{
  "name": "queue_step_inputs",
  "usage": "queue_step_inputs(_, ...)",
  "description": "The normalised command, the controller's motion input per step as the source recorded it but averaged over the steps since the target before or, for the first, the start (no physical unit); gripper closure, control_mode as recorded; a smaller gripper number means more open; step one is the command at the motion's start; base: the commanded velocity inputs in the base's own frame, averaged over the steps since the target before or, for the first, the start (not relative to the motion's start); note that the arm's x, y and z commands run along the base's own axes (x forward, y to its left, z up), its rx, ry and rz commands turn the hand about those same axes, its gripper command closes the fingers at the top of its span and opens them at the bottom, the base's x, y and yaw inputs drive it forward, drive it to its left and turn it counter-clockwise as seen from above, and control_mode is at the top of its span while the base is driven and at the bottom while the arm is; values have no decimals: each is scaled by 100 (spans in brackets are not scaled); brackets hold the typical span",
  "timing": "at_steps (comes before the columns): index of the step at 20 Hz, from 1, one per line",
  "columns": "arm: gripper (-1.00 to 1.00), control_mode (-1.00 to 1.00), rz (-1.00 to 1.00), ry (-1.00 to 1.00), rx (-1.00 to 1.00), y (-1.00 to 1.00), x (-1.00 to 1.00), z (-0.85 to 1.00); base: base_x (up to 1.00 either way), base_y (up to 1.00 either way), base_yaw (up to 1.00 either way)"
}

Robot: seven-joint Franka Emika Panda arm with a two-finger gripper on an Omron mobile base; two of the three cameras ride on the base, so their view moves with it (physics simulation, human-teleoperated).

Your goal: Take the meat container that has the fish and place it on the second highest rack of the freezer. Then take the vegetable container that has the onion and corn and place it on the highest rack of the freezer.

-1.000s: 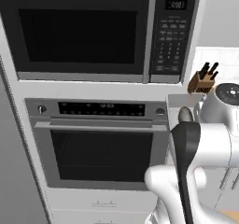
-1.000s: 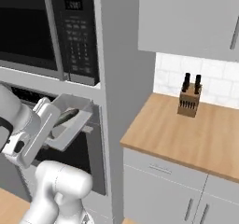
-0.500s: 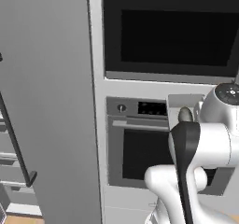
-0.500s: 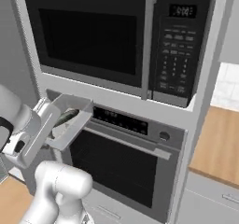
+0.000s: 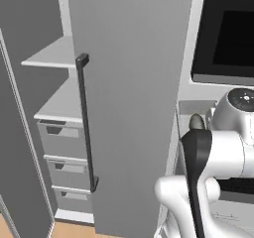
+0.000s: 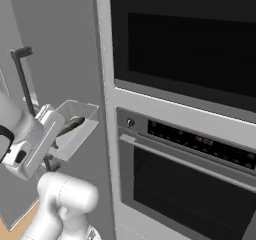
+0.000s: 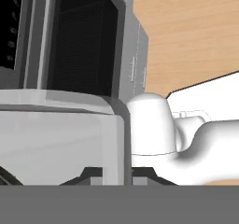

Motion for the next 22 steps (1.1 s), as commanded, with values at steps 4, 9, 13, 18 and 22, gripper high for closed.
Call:
queue_step_inputs(4, 100, 100, 0, 0, 0, 0, 0, 0, -1, 81, 12)
queue_step_inputs(9, 100, 100, 0, 0, 0, 0, 0, 0, 0, 65, 8)
queue_step_inputs(13, 100, 100, 0, 0, 0, 0, 0, 0, 6, 64, 1)
queue_step_inputs(18, 100, 100, 0, 0, 0, 0, 0, 0, 16, 51, 0)
queue_step_inputs(22, 100, 100, 0, 0, 0, 0, 0, 0, 30, 40, 0)
